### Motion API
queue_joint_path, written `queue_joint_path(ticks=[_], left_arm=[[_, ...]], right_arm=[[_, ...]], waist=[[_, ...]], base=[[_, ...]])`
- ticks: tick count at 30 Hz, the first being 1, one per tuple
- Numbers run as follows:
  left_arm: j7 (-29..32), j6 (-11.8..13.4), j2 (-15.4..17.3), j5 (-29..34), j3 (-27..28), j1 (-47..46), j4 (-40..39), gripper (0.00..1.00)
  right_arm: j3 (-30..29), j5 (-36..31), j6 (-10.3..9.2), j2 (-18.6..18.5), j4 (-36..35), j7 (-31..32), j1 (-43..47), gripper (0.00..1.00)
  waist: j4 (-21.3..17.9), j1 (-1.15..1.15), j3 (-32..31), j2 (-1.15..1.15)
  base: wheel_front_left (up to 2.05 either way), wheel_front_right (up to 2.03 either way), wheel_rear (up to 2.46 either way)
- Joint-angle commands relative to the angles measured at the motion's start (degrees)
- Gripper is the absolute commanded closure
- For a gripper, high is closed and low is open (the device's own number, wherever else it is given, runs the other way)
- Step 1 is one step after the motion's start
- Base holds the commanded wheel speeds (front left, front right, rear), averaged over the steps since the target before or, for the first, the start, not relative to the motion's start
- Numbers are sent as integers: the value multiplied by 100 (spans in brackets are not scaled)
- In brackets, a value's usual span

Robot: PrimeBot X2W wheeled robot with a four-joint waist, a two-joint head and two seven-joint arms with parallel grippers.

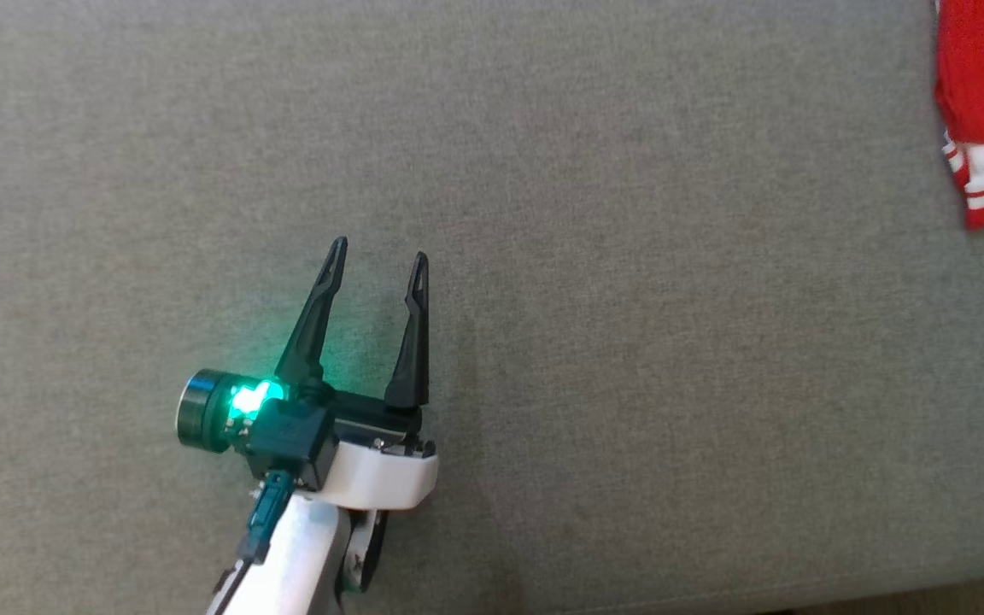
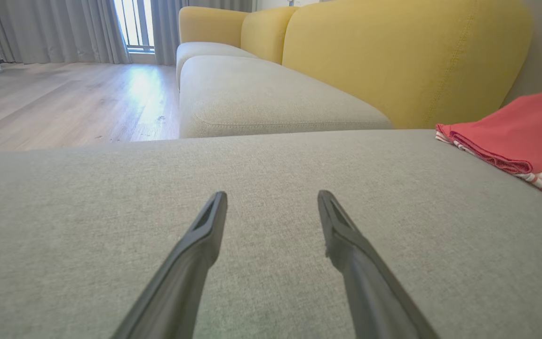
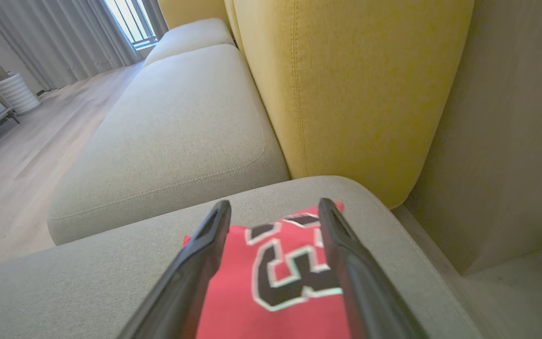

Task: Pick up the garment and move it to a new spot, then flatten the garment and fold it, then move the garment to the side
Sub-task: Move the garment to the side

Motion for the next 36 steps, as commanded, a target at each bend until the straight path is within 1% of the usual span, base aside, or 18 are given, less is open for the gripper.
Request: queue_joint_path(ticks=[1, 4, 9, 15, 16, 20, 23, 24, 25, 27, 31, 34, 36], left_arm=[[-54, 42, -17, -70, 156, 16, -129, 0], [-54, 115, -17, -157, 170, 93, -68, 0], [-54, 226, -17, -367, 290, 335, -98, 0], [-54, 287, -17, -554, 419, 701, -170, 0], [-54, 287, -17, -554, 419, 701, -170, 0], [-54, 283, -17, -608, 513, 992, -226, 0], [-54, 275, -17, -580, 604, 1236, -235, 0], [-54, 269, -17, -578, 670, 1401, -274, 0], [-54, 269, -17, -578, 670, 1401, -274, 0], [-54, 272, -17, -537, 750, 1531, -379, 0], [-54, 208, -17, -424, 897, 1813, -524, 0], [-54, 107, -17, -424, 973, 1996, -624, 0], [-54, 65, -17, -427, 1024, 2096, -654, 0]], right_arm=[[-90, -284, -5, -145, -22, -142, 117, 0], [69, -1090, -5, 81, 68, -308, 241, 0], [297, -1868, -5, 1005, -119, -439, 471, 0], [705, -2426, -5, 2076, -338, -720, 1010, 0], [705, -2426, -5, 2076, -338, -720, 1010, 0], [1055, -2656, -5, 2700, -383, -1101, 1466, 0], [1293, -2761, -5, 3080, -324, -1520, 1806, 0], [1391, -2928, -5, 3269, -247, -1875, 2018, 0], [1391, -2928, -5, 3269, -247, -1875, 2018, 0], [1491, -3181, -5, 3421, -228, -2182, 2191, 0], [1243, -3725, -5, 3847, -178, -2404, 2532, 0], [899, -4053, -5, 4219, -479, -2414, 2815, 0], [761, -4234, -5, 4360, -647, -2415, 3015, 0]], waist=[[48, 0, -242, 0], [93, 0, -575, 0], [124, 0, -1223, 0], [227, 0, -1969, 0], [227, 0, -1969, 0], [326, 0, -2409, 0], [407, 0, -2724, 0], [467, 0, -2873, 0], [467, 0, -2873, 0], [527, 0, -2978, 0], [556, 0, -3145, 0], [540, 0, -3225, 0], [526, 0, -3265, 0]], base=[[0, 0, 0], [0, 0, 0], [0, 0, 0], [0, 0, 0], [0, 0, 0], [0, 0, 0], [0, 0, 0], [0, 0, 0], [0, 0, 0], [0, 0, 0], [0, 0, 0], [0, 0, 0], [0, 0, 0]])
